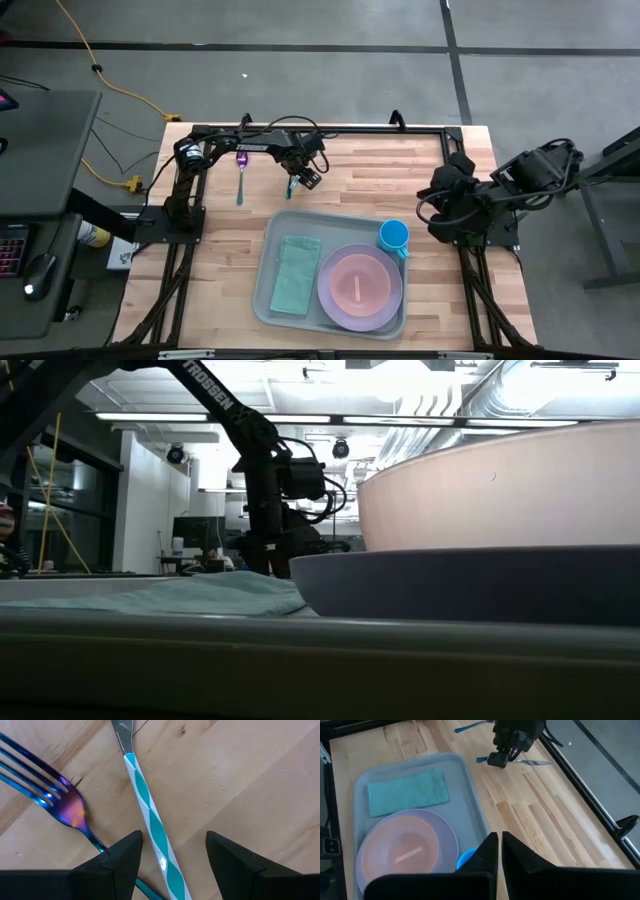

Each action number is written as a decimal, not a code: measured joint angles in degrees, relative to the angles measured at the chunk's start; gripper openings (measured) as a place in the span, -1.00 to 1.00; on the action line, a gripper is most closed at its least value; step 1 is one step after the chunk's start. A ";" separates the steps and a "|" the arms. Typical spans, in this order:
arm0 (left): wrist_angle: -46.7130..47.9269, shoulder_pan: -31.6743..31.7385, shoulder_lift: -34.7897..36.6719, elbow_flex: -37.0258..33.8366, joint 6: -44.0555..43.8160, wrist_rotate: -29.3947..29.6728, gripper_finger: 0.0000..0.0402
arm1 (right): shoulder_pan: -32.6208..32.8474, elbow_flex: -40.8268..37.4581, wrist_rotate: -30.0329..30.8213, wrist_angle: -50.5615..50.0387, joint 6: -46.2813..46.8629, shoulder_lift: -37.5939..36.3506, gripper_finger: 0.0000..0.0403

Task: Set up tray
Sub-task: Put the green knife on the blue napkin on the gray tray

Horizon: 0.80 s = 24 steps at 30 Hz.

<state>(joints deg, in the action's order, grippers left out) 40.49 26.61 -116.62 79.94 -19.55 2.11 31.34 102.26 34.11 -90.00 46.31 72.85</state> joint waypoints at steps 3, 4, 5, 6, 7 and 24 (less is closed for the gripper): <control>-0.02 0.00 0.00 -0.02 0.00 0.00 0.25 | 0.75 0.00 0.11 0.00 0.83 -0.67 -1.00; -0.02 0.00 0.00 -0.02 0.02 0.00 0.24 | 1.00 0.00 0.13 -0.02 1.07 -0.95 -1.00; -0.01 0.00 0.00 -0.02 0.02 0.02 0.21 | 1.24 0.00 0.25 -0.02 1.11 -1.14 -1.00; 0.00 0.01 0.00 -0.02 0.02 0.04 0.18 | 1.53 0.00 0.53 -0.02 1.21 -1.38 -1.00; 0.02 0.02 0.00 -0.02 0.02 0.08 0.13 | 1.86 0.00 0.89 -0.02 1.35 -1.60 -1.00; -0.07 0.00 0.02 -0.02 5.19 0.31 -0.88 | 4.08 0.00 3.11 -0.02 2.73 -3.07 -1.00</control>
<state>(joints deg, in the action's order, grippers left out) 40.42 26.61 -116.60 79.92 -14.36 2.42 35.42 102.26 37.22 -90.02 49.04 69.78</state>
